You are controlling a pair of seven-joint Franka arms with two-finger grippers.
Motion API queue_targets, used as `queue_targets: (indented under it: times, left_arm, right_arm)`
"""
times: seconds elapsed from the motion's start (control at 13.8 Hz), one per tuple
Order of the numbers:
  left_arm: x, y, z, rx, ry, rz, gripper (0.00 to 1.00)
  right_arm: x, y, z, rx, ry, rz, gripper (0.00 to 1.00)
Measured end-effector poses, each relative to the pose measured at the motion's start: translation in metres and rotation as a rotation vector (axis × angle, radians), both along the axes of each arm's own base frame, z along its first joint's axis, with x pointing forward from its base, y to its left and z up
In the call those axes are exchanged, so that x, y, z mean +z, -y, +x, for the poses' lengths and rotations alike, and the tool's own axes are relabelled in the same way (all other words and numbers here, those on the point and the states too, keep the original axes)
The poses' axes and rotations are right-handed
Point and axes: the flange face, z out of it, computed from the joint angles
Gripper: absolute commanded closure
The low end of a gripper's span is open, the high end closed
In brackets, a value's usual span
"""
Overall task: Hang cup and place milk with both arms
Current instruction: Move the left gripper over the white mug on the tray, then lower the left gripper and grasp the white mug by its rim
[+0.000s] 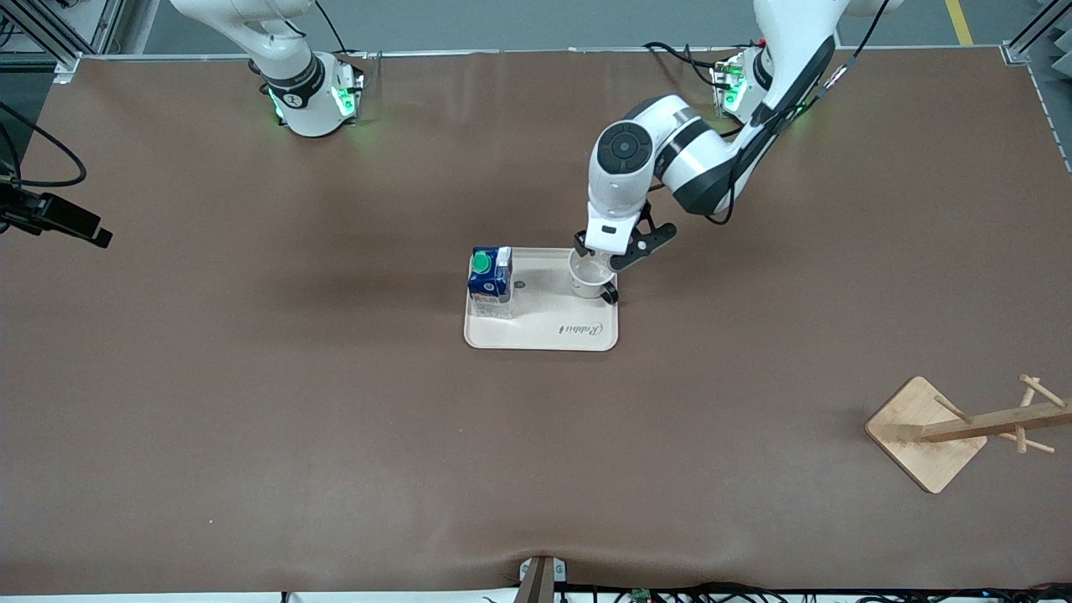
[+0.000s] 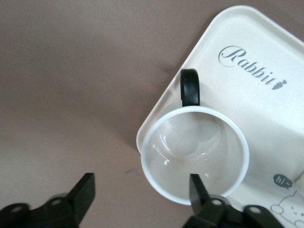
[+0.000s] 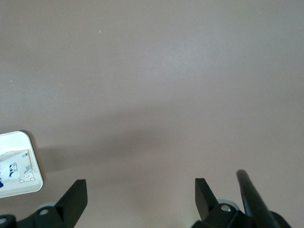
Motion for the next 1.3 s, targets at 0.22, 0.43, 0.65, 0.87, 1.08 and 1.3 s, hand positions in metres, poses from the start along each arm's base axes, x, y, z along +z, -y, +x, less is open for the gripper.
queue_targets:
  times: [0.22,0.43,0.65,0.87,1.08,1.3]
  left_arm:
    - [-0.019,0.001,0.000,0.042,-0.007,0.010,0.36]
    - [-0.032,0.002,-0.001,0.054,-0.018,0.009,0.56]
    - [-0.041,0.002,0.002,0.062,-0.026,-0.003,0.90]
    - [-0.039,0.002,0.008,0.064,-0.013,-0.012,1.00]
    - [-0.032,0.002,0.017,0.033,0.031,-0.007,1.00]
    - [-0.015,0.007,0.031,0.001,0.072,-0.030,1.00]
  right_arm:
    - [0.000,0.000,0.000,0.000,-0.001,0.000,0.00]
    - [-0.002,0.000,0.001,-0.001,-0.004,0.000,0.00]
    - [-0.006,0.000,0.003,-0.001,-0.010,0.000,0.00]
    - [-0.004,0.000,0.003,-0.001,-0.006,-0.001,0.00]
    - [-0.004,0.000,0.003,-0.001,-0.006,-0.001,0.00]
    - [-0.004,0.000,0.003,-0.001,-0.006,-0.001,0.00]
